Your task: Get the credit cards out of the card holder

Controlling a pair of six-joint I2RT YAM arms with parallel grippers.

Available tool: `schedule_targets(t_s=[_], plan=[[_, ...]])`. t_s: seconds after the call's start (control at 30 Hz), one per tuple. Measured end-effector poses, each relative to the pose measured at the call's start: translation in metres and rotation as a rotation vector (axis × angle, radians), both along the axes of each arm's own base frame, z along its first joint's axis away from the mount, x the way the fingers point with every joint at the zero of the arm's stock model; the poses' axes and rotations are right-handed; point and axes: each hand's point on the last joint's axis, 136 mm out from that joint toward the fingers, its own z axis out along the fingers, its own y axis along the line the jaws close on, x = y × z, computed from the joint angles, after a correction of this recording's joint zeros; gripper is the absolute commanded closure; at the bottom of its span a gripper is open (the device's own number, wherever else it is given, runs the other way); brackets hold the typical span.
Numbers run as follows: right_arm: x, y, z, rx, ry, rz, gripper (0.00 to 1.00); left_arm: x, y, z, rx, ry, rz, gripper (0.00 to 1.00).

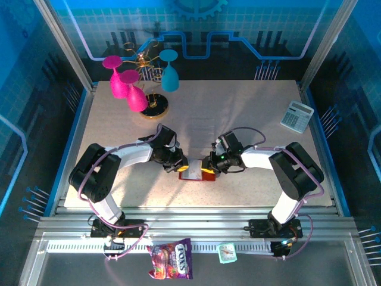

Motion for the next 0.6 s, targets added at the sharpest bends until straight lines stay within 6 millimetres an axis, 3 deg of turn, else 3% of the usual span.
schedule_targets(t_s=[0.2, 0.6], plan=[[0.0, 0.001, -0.003, 0.022, 0.009, 0.001, 0.77, -0.003, -0.007, -0.003, 0.005, 0.011, -0.021, 0.91], [0.001, 0.004, -0.004, 0.055, 0.013, 0.002, 0.8, -0.009, -0.001, -0.014, 0.05, 0.034, -0.032, 0.93]])
